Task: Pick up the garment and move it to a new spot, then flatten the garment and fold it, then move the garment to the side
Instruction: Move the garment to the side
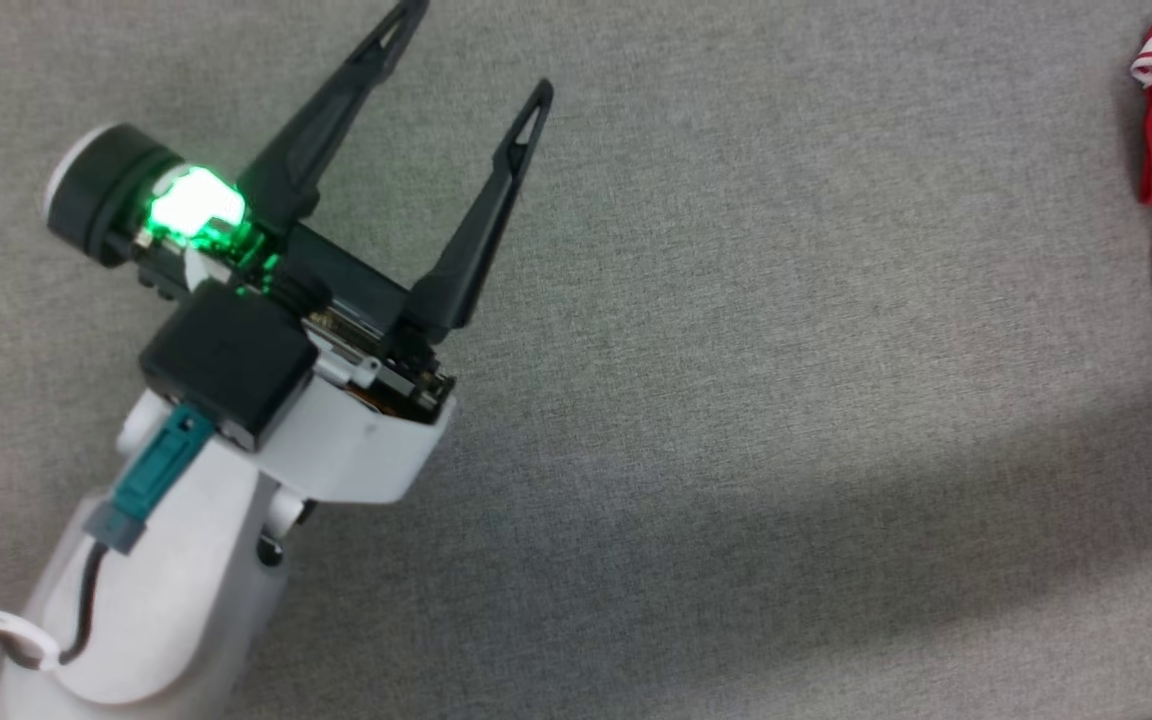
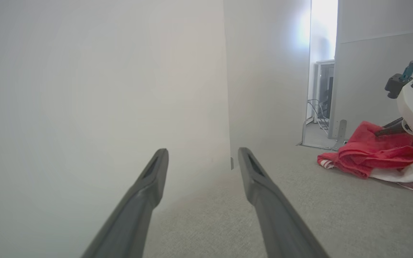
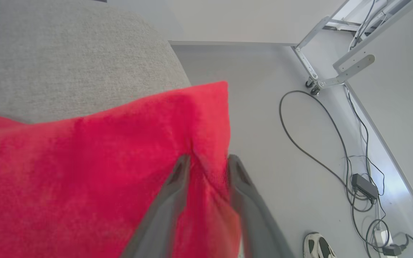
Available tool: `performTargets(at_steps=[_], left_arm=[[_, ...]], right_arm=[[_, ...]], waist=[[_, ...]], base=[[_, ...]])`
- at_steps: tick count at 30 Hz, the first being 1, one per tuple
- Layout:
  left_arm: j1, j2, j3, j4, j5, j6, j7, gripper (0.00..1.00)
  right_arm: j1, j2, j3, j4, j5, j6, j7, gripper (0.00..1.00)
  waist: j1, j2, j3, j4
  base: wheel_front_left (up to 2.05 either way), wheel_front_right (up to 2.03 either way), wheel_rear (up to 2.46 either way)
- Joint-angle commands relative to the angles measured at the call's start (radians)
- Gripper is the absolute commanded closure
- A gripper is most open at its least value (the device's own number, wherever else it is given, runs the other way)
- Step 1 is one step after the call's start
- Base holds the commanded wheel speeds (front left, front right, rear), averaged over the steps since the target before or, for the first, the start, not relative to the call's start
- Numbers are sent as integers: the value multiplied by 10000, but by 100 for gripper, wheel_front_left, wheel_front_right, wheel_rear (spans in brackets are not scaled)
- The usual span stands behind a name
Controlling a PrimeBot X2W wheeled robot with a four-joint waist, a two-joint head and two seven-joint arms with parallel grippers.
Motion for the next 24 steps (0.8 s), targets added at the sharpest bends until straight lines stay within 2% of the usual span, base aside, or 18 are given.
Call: performTargets(at_steps=[1,4,10,15,16,24], left_arm=[[183,-98,-15,-30,70,-24,6,0],[323,-264,111,83,36,-24,6,0],[1032,-1001,550,425,-54,-24,6,0],[2116,-1679,1243,729,60,-22,6,0],[2624,-1932,1599,852,62,-22,6,0],[4148,-2448,2417,1602,-134,-23,2,0]], right_arm=[[-188,-32,75,110,17,-21,-68,0],[-188,-127,183,204,50,-21,-111,0],[183,-112,869,46,101,-21,-232,0],[891,246,1612,-517,726,-21,-718,0],[1291,475,1909,-742,956,-21,-1021,0],[2735,1316,2916,-1473,1677,-21,-2094,0]], waist=[[0,0,-226,40],[0,0,-438,125],[0,0,-1376,625],[0,0,-2304,1220],[0,0,-2674,1472],[0,0,-3872,2373]], base=[[0,0,0],[0,0,0],[0,0,0],[0,0,0],[0,0,0],[0,0,0]])
